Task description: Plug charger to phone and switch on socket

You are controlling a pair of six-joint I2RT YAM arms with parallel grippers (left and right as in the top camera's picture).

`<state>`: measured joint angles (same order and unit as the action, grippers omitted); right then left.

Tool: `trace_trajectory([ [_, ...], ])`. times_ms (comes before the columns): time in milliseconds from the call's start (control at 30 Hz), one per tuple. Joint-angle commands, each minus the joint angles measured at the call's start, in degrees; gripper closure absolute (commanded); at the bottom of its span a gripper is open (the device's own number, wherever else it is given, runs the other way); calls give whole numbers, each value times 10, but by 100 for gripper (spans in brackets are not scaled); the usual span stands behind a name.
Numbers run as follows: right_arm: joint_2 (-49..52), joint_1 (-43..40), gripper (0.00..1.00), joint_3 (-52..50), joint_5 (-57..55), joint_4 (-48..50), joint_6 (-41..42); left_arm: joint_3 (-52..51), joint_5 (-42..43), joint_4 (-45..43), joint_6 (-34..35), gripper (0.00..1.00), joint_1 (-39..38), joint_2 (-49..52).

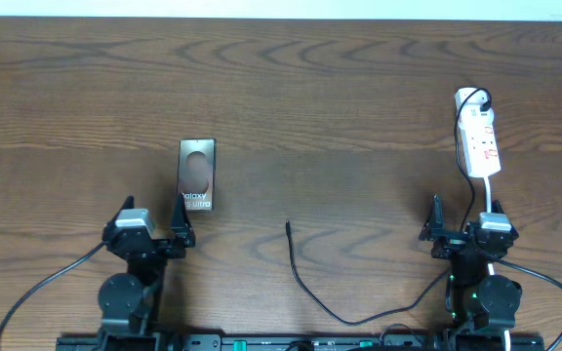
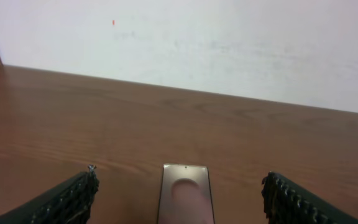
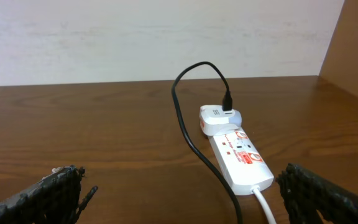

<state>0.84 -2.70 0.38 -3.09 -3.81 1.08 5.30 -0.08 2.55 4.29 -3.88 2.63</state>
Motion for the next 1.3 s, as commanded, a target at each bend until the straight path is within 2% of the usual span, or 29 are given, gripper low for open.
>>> trace_trajectory([
  [0,-4,2,1,-1,-9,-2,8,94,-11,16,-35,13,-2,66],
  [133,-4,2,1,-1,-9,-2,8,180,-10,35,-47,13,-2,180],
  [267,-4,2,1,-1,-9,-2,8,302,-8,88,-47,14,-2,339],
  [633,-4,2,1,-1,-9,-2,8,683,-3,412,-47,13,-2,750],
  [700,-4,2,1,-1,-9,-2,8,712,10,440,-47,13,-2,794],
  [800,-4,2,1,-1,-9,-2,8,719,40,443,-47,13,-2,837],
  [967,-4,2,1,-1,-9,-2,8,718,42,447,-40,14,-2,881],
  [1000,-4,2,1,-1,-9,-2,8,718,42,452,-40,21,-2,885],
  [1033,-4,2,1,-1,-9,-2,8,718,42,455,-41,60,-2,888],
  [1067,-4,2,1,-1,-9,-2,8,718,41,458,-42,86,-2,889],
  [1100,-4,2,1,-1,-9,-2,8,718,41,458,-43,92,-2,889],
  [1133,-4,2,1,-1,-9,-2,8,718,41,457,-42,92,-2,889],
  [1167,-4,2,1,-1,-9,-2,8,718,41,456,-42,62,-2,889],
  [1200,-4,2,1,-1,-9,-2,8,718,42,456,-42,21,-2,889],
  [1233,-4,2,1,-1,-9,-2,8,718,42,457,-42,1,-2,889],
  [1267,-4,2,1,-1,-9,-2,8,718,42,459,-40,1,-2,889],
])
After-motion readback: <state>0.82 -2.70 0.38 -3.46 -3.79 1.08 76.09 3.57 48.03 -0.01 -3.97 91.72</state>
